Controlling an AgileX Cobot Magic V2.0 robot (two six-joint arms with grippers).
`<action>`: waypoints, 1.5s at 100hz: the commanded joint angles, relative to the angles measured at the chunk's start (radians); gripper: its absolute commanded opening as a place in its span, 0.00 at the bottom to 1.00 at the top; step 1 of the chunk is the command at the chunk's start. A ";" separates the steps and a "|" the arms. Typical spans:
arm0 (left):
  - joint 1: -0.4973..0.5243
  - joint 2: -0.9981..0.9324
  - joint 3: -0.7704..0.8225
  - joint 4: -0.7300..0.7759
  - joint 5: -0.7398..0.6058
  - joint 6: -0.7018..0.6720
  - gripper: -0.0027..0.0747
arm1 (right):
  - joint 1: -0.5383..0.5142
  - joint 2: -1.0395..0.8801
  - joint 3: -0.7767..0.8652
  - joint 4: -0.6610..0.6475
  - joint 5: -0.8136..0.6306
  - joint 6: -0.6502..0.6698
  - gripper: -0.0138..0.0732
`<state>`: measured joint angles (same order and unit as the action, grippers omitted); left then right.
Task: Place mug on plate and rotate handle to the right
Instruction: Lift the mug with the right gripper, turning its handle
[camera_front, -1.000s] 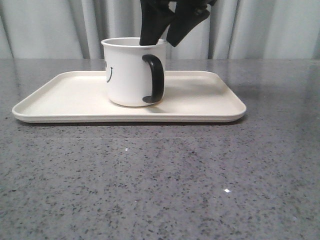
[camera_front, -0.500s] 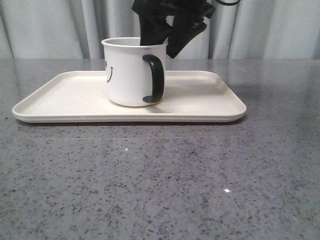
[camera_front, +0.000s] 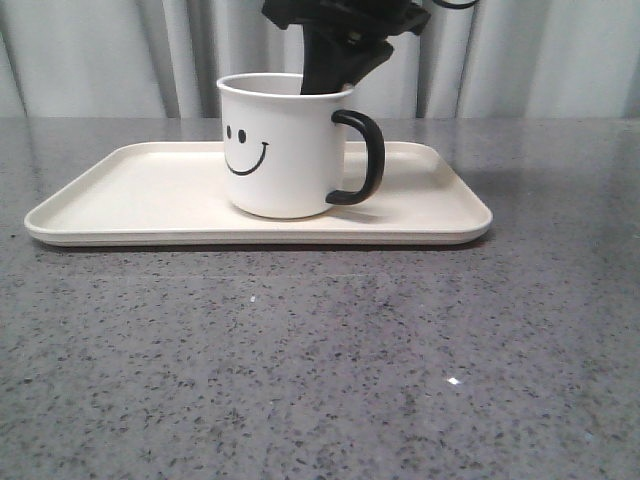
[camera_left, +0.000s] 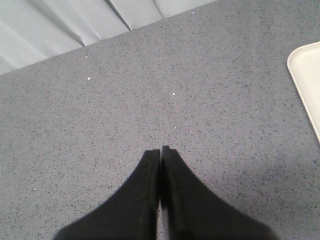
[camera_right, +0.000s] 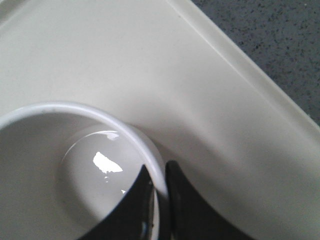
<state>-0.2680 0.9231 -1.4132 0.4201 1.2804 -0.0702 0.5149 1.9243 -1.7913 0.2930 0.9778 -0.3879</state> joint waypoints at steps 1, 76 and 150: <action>0.002 -0.006 -0.023 0.027 -0.042 -0.011 0.01 | 0.001 -0.056 -0.050 0.004 -0.006 -0.019 0.02; 0.002 -0.006 -0.023 0.027 -0.039 -0.011 0.01 | 0.001 -0.054 -0.425 0.039 0.357 -0.430 0.02; 0.002 -0.006 -0.023 0.027 -0.039 -0.011 0.01 | 0.001 0.084 -0.422 0.154 0.357 -0.494 0.02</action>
<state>-0.2680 0.9231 -1.4117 0.4243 1.2728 -0.0725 0.5149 2.0568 -2.1850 0.3921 1.2605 -0.8573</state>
